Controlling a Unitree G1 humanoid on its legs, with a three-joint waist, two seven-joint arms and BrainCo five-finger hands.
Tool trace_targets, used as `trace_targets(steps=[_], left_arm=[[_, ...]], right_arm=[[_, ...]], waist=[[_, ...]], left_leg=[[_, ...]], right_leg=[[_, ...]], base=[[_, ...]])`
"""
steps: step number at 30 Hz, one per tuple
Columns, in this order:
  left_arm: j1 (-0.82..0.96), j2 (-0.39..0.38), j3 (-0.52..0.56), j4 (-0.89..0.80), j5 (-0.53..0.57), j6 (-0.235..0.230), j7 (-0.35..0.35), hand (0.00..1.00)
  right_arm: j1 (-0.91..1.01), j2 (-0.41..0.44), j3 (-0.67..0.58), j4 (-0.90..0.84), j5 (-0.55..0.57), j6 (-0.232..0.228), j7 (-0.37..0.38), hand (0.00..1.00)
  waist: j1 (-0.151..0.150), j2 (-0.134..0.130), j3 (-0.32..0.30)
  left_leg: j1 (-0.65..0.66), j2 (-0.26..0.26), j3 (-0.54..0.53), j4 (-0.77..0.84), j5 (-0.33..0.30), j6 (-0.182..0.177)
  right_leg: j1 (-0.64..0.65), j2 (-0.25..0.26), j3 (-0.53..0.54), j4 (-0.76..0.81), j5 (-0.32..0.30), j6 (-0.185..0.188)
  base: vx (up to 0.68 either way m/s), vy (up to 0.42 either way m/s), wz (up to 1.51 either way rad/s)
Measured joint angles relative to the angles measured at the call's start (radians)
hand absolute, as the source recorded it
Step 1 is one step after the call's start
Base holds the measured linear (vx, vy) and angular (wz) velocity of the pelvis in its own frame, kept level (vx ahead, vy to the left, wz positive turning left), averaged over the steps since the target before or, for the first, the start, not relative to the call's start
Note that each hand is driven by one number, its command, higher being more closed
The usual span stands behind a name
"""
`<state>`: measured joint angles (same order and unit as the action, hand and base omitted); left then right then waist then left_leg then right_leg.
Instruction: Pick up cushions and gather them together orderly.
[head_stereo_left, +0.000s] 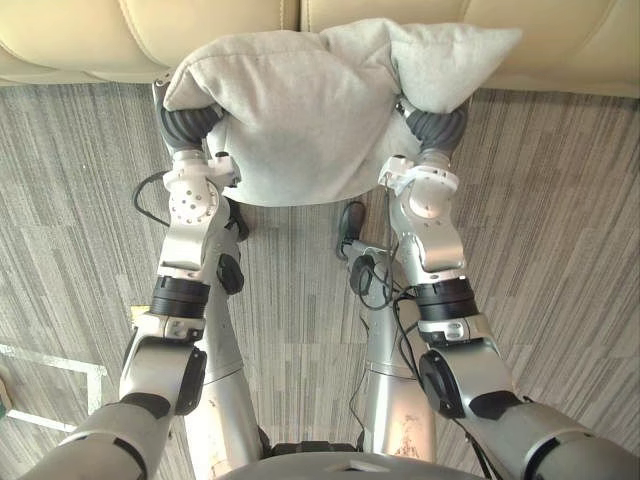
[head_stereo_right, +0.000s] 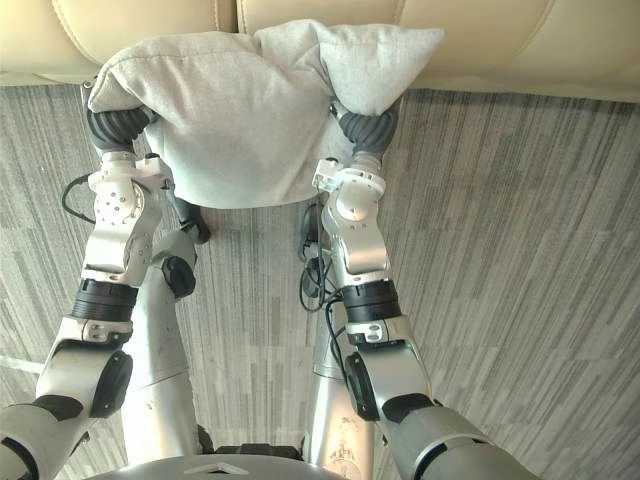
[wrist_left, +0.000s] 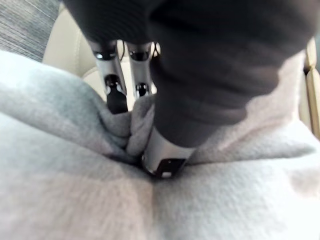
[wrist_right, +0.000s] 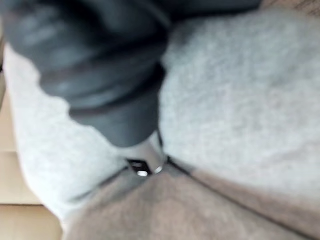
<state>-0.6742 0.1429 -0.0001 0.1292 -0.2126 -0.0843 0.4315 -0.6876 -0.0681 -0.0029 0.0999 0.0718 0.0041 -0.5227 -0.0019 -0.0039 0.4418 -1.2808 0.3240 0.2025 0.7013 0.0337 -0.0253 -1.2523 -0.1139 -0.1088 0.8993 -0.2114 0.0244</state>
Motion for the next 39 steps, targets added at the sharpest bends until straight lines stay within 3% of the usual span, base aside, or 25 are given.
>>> trace_targets(steps=[3,4,5,9,11,15,17,21,25,30,35,39], left_arm=[[0.099,-0.054,-0.004,-0.122,0.001,-0.004,0.002,1.0],[0.148,-0.072,-0.014,-0.165,0.002,-0.014,0.002,1.0],[0.166,-0.076,-0.021,-0.191,0.002,-0.018,0.002,1.0],[0.307,-0.079,-0.088,-0.325,0.026,-0.038,0.0,1.0],[0.418,-0.079,-0.116,-0.384,0.041,-0.047,-0.003,1.0],[0.568,-0.08,-0.131,-0.409,0.04,-0.052,-0.026,1.0],[0.669,-0.078,-0.136,-0.434,0.04,-0.059,-0.058,1.0],[0.752,-0.068,-0.14,-0.425,0.04,-0.077,-0.097,1.0],[0.754,-0.062,-0.139,-0.33,0.04,-0.085,-0.118,1.0],[0.797,-0.06,-0.139,-0.272,0.041,-0.061,-0.139,1.0],[0.844,-0.059,-0.139,-0.272,0.041,-0.052,-0.156,1.0],[0.868,-0.061,-0.138,-0.264,0.042,-0.047,-0.169,1.0]], right_arm=[[0.09,0.025,0.013,-0.06,0.0,-0.023,0.019,1.0],[0.141,0.022,0.029,-0.092,0.0,-0.038,0.021,1.0],[0.165,0.021,0.036,-0.116,0.0,-0.048,0.023,1.0],[0.381,0.021,0.064,-0.264,-0.001,-0.099,0.066,1.0],[0.52,0.024,0.094,-0.307,0.001,-0.108,0.106,1.0],[0.691,0.026,0.128,-0.341,0.002,-0.108,0.166,1.0],[0.787,0.025,0.138,-0.367,0.002,-0.108,0.215,1.0],[0.839,0.024,0.138,-0.362,0.002,-0.108,0.26,1.0],[0.826,0.021,0.13,-0.293,0.0,-0.108,0.266,1.0],[0.798,0.017,0.114,-0.198,-0.002,-0.086,0.297,1.0],[0.802,0.01,0.114,-0.197,-0.033,-0.083,0.301,1.0],[0.807,0.004,0.114,-0.191,-0.041,-0.084,0.305,1.0]], waist=[[-0.006,-0.003,-0.011],[-0.007,-0.002,-0.057],[-0.008,-0.002,-0.065],[-0.009,-0.005,-0.067],[-0.011,-0.032,-0.112],[-0.009,-0.043,-0.156],[-0.008,-0.055,-0.208],[-0.009,-0.064,-0.31],[-0.012,-0.064,-0.369],[-0.025,-0.065,-0.393],[-0.038,-0.065,-0.398],[-0.041,-0.061,-0.396]], left_leg=[[0.1,0.002,0.005,-0.006,-0.022,-0.013],[0.105,0.003,0.006,-0.021,-0.029,-0.012],[0.12,0.002,0.01,-0.029,-0.031,-0.015],[0.325,-0.002,0.021,-0.037,-0.077,-0.023],[0.43,-0.007,0.036,-0.06,-0.095,-0.032],[0.617,-0.009,0.046,-0.085,-0.132,-0.032],[0.742,-0.016,0.071,-0.133,-0.15,-0.037],[0.861,-0.026,0.102,-0.212,-0.17,-0.046],[0.922,-0.056,0.101,-0.272,-0.157,-0.046],[1.021,-0.085,0.098,-0.342,-0.156,-0.047],[1.089,-0.102,0.105,-0.409,-0.148,-0.053],[1.092,-0.102,0.126,-0.395,-0.17,-0.041]], right_leg=[[0.104,0.004,-0.007,-0.02,-0.002,0.003],[0.111,0.006,-0.008,-0.036,-0.009,0.01],[0.128,0.006,-0.008,-0.049,-0.011,0.006],[0.352,0.0,-0.013,-0.127,-0.011,0.026],[0.465,0.003,-0.014,-0.191,0.0,0.043],[0.68,0.016,-0.017,-0.294,0.007,0.046],[0.819,0.02,-0.016,-0.393,0.021,0.06],[0.959,0.03,-0.009,-0.56,0.065,0.071],[1.054,0.031,-0.002,-0.712,0.13,0.074],[1.152,0.031,0.047,-0.827,0.203,0.067],[1.16,0.031,0.091,-0.811,0.227,0.041],[1.065,0.03,0.117,-0.653,0.228,0.04]], base=[[-0.03,-0.041,-0.04],[-0.03,-0.023,-0.04],[0.0,0.001,-0.06],[0.04,0.009,-0.07],[0.14,0.048,-0.07],[0.21,0.06,-0.05],[0.23,0.062,-0.06],[0.16,0.045,-0.11],[0.14,0.037,-0.06],[0.12,0.018,-0.27],[-0.01,0.013,-0.22],[-0.1,0.065,-0.23]])
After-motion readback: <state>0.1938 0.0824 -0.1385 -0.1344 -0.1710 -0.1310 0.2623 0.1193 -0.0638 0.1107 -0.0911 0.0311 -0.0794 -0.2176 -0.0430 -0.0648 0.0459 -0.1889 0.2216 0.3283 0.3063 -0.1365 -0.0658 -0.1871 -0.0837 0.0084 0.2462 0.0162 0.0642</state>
